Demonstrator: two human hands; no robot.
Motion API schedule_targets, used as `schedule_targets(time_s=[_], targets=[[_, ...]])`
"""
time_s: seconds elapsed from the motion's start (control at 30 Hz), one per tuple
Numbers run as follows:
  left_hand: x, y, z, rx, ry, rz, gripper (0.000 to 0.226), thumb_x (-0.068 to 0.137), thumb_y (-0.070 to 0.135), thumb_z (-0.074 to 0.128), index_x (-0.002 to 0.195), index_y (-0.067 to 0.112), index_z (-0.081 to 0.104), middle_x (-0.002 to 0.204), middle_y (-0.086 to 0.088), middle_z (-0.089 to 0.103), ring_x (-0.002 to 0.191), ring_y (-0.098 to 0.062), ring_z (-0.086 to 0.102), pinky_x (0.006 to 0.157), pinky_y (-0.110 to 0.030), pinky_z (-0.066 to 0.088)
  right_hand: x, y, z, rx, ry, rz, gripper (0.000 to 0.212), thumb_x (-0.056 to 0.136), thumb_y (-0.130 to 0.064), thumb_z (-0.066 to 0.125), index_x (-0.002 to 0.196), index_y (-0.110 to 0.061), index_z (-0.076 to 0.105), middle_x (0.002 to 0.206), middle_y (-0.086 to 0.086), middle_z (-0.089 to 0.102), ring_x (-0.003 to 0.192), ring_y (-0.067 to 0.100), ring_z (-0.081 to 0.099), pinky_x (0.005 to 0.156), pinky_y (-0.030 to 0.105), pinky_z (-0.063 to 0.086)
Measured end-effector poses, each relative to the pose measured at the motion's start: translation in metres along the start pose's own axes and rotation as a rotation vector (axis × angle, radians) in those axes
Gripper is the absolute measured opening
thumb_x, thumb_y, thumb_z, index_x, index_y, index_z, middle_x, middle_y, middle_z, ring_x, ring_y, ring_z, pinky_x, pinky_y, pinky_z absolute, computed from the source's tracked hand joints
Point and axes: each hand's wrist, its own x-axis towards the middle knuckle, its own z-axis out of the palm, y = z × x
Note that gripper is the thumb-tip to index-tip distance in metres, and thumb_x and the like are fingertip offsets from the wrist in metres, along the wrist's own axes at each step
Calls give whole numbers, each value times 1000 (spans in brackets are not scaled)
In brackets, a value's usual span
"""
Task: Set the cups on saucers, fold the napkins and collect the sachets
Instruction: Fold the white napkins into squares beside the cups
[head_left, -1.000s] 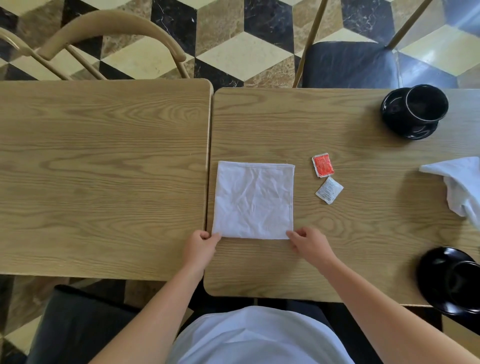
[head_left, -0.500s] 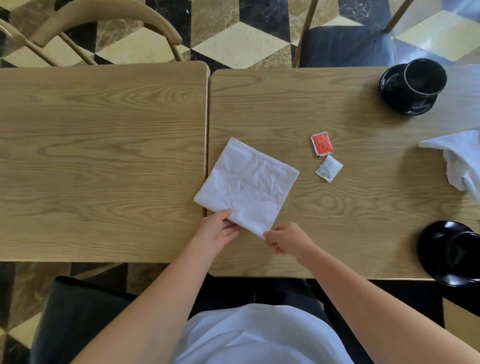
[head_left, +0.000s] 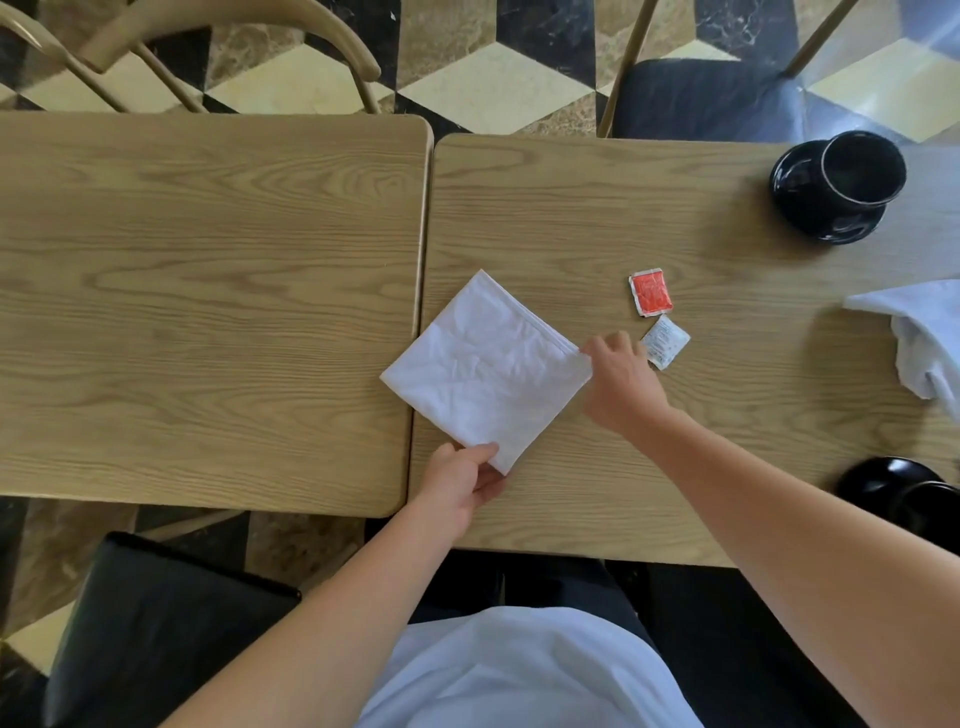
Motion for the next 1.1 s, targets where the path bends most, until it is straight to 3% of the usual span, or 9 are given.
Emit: schedule_targets(time_s=[0.17,0.37,0.5,0.6,0.7,0.8,0.87,1.0,1.1], targets=[[-19,27,16,78,61,202,21,85,12,66,106,12,66,97,-5,76,78,-18,72,60,-28,55,-37,-30,-2,-188,-115,-527,94,73,-34,80,152,-33,28,159,0,28,142,25,27,111,44,33],[-66,80,37,217,8,316,11,65,27,67,72,20,69,62,6,67,53,-9,53,52,-25,35,-57,-71,-33,-75,199,-679,34,93,-43,60,115,-17,54,97,-1,70,88,28,65,66,38,43],[-92,107,46,98,-81,399,12,67,36,64,67,25,69,67,10,68,53,-3,58,57,-26,38,-49,-93,-80,-66,236,-562,24,100,-36,49,106,-18,64,89,6,72,80,37,66,59,37,42],[-99,109,43,37,-5,485,33,74,46,61,94,22,71,95,2,74,77,-10,68,65,-27,47,-40,-103,-117,78,167,-355,24,98,-31,54,94,-16,72,82,10,70,79,36,62,65,36,48],[-104,82,33,525,65,718,72,68,70,67,128,31,55,121,15,62,95,4,63,78,-20,47,-39,-108,-141,350,122,-189,28,89,-19,59,64,-8,60,61,6,60,60,28,60,51,29,45],[-106,55,33,803,75,914,91,62,73,73,137,41,35,121,32,38,104,18,43,80,-8,35,-48,-111,-148,771,5,-41,17,86,-8,57,78,2,68,75,18,72,59,26,74,51,30,60],[-101,54,36,842,176,992,80,70,61,76,135,32,39,119,23,45,101,8,47,77,-17,40,-54,-111,-146,968,-70,31,15,88,-4,58,87,7,68,82,19,71,62,26,76,51,26,58],[-86,68,29,948,313,1098,17,92,16,59,106,7,62,93,-9,69,86,-33,65,74,-46,51,-56,-101,-140,1252,-97,121,14,90,0,60,97,8,69,90,20,73,67,22,76,58,30,61],[-79,72,4,1022,269,1264,17,87,3,61,101,6,70,87,-11,73,80,-33,67,69,-45,52,-54,-77,-131,1260,-56,198,11,90,-1,61,95,6,69,95,21,72,71,24,76,59,30,61]])
